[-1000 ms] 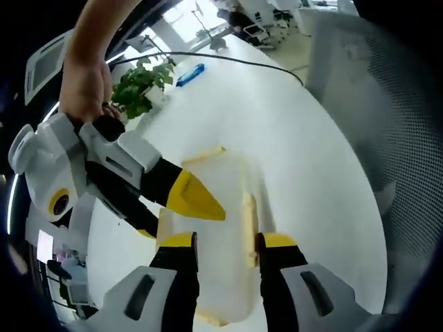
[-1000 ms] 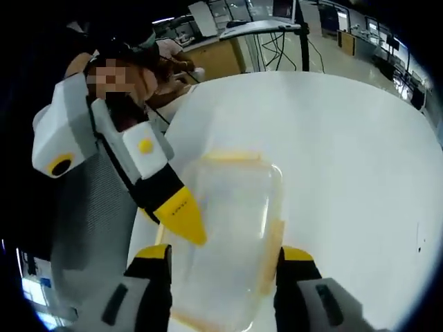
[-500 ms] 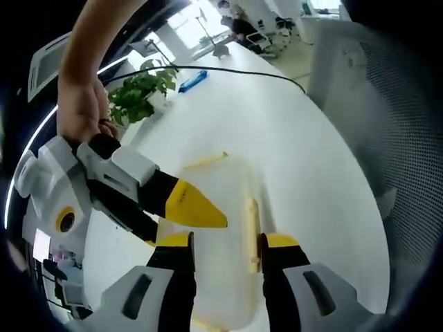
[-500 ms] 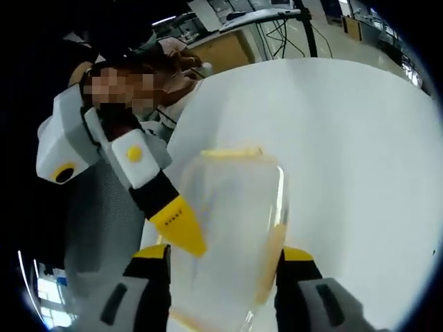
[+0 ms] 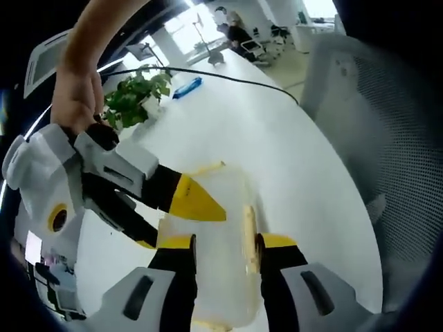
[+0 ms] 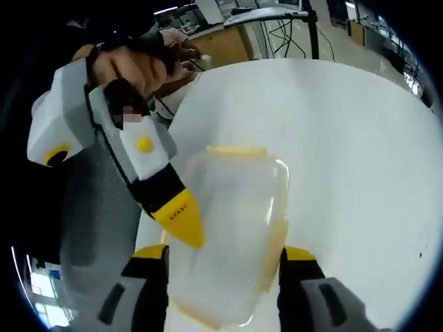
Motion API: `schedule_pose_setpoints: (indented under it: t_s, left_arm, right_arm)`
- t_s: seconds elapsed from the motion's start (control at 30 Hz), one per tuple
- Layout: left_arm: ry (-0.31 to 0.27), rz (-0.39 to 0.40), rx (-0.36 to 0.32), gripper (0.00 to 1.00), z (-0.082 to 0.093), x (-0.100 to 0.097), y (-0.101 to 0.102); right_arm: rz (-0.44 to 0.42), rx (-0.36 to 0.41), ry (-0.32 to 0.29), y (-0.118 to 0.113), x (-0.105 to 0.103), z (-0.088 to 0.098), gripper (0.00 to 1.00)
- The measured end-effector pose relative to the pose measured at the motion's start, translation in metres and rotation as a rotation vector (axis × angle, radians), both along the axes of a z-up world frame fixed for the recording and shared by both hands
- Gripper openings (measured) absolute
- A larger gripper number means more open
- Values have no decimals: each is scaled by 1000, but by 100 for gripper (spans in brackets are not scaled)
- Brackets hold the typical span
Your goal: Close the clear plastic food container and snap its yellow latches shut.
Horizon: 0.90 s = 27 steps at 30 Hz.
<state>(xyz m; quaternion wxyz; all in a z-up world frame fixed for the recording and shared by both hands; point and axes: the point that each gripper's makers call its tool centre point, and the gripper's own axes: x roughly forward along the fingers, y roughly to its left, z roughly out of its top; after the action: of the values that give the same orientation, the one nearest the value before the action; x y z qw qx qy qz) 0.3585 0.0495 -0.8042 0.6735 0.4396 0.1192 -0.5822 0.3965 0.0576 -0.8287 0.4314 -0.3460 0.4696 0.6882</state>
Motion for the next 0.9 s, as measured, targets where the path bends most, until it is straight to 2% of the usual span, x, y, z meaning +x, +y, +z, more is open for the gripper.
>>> schedule_pose_setpoints:
  t_s: [0.03, 0.1, 0.13, 0.23, 0.3, 0.33, 0.37, 0.4, 0.47, 0.53, 0.6, 0.67, 0.77, 0.9]
  left_arm:
    - [6, 15, -6, 39, 2, 1, 1]
    - [55, 36, -4, 43, 2, -1, 4]
    - [46, 38, 1, 44, 3, 1, 6]
    - [45, 42, 13, 44, 5, 1, 11]
    - [47, 46, 12, 42, 8, 2, 14]
    - [75, 66, -5, 41, 11, 1, 16]
    - [78, 66, -7, 39, 12, 1, 17]
    - [79, 64, -7, 39, 13, 2, 19]
    - [75, 61, 14, 40, 12, 2, 22]
    - [79, 57, 17, 40, 13, 1, 24]
    - [90, 61, 18, 40, 14, 1, 25]
    - [99, 53, 22, 40, 14, -1, 25]
    - [113, 52, 31, 36, 12, -3, 26]
    - [113, 42, 23, 40, 17, -2, 25]
  right_arm:
    - [3, -2, -9, -1, 0, 0, 65]
    - [5, -3, -18, -3, -1, 4, 64]
    - [4, -4, -26, -4, -1, 6, 64]
    - [26, 39, -59, 0, 2, 13, 59]
    - [-5, 36, -66, 3, 4, 18, 58]
    - [-5, 41, -70, 3, 4, 20, 58]
    - [3, 62, -85, 7, 5, 22, 58]
    - [0, 65, -106, 8, 7, 24, 58]
    - [3, 60, -106, 7, 4, 26, 55]
    - [30, 82, -152, 10, 8, 27, 57]
    - [21, 78, -167, 11, 10, 28, 61]
    - [31, 85, -189, 12, 12, 30, 60]
    - [23, 89, -170, 14, 8, 31, 62]
    - [46, 63, -177, 11, 1, 29, 60]
